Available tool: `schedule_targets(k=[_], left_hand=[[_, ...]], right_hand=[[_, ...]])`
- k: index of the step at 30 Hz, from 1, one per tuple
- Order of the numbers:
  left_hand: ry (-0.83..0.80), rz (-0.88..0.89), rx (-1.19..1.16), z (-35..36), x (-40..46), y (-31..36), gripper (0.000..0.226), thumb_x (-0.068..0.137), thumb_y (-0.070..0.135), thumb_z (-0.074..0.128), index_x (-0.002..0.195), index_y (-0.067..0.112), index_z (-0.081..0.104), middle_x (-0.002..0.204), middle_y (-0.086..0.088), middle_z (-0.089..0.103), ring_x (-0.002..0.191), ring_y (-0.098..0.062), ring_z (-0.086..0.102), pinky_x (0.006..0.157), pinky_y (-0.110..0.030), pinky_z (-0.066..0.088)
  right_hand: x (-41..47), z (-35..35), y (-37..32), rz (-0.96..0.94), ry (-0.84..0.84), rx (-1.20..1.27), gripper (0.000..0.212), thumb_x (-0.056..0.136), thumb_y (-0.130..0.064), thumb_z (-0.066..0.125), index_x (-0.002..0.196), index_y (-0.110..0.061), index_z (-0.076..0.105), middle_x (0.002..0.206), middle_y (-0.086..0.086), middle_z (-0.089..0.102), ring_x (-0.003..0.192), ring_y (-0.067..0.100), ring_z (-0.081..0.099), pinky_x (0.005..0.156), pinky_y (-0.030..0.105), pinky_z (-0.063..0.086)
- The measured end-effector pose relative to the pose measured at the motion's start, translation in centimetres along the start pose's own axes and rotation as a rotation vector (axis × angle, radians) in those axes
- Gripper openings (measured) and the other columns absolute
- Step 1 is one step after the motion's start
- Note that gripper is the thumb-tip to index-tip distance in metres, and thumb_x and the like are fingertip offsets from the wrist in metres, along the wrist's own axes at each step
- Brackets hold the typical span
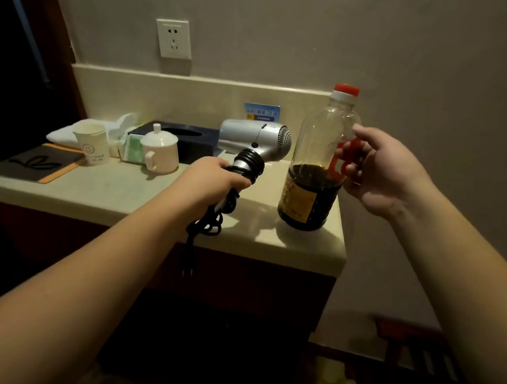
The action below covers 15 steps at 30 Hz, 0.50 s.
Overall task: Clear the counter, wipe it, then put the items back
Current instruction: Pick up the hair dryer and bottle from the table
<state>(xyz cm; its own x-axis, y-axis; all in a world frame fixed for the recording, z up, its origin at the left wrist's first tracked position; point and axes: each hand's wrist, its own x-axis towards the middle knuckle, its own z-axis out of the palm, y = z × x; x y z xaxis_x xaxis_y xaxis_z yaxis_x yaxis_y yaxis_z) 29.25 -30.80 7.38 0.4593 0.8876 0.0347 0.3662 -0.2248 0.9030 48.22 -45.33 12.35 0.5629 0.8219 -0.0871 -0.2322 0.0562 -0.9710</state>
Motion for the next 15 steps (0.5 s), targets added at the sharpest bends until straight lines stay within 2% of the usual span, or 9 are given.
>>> schedule_targets(k=[7,11,15], left_hand=[[0.047,-0.186,0.078,3.2,7.0,0.2,0.032,0.078,0.017,0.076,0.103,0.001,0.065,0.083,-0.019,0.067,0.064,-0.027,0.059,0.061,-0.034,0.046],[0.043,-0.272,0.13,4.8,9.1,-0.1,0.034,0.083,0.019,0.073,0.11,0.0,0.063,0.097,-0.02,0.069,0.076,-0.03,0.064,0.071,-0.034,0.05],[0.06,-0.312,0.136,5.8,10.8,-0.5,0.035,0.084,0.02,0.073,0.112,0.004,0.059,0.082,-0.013,0.064,0.073,-0.027,0.06,0.085,-0.039,0.053]], right_hand=[[9.9,-1.4,-1.0,0.014,-0.005,-0.003,0.023,0.088,-0.041,0.06,0.09,-0.019,0.065,0.072,-0.006,0.064,0.055,0.003,0.052,0.05,0.014,0.044],[13.8,-1.9,-1.1,0.01,0.017,-0.033,0.03,0.088,-0.042,0.06,0.102,-0.016,0.066,0.08,-0.005,0.064,0.056,0.002,0.053,0.055,0.014,0.045],[16.6,-1.7,-1.0,0.006,0.022,-0.025,0.031,0.09,-0.04,0.059,0.105,-0.013,0.065,0.081,-0.003,0.064,0.058,0.003,0.051,0.06,0.016,0.042]])
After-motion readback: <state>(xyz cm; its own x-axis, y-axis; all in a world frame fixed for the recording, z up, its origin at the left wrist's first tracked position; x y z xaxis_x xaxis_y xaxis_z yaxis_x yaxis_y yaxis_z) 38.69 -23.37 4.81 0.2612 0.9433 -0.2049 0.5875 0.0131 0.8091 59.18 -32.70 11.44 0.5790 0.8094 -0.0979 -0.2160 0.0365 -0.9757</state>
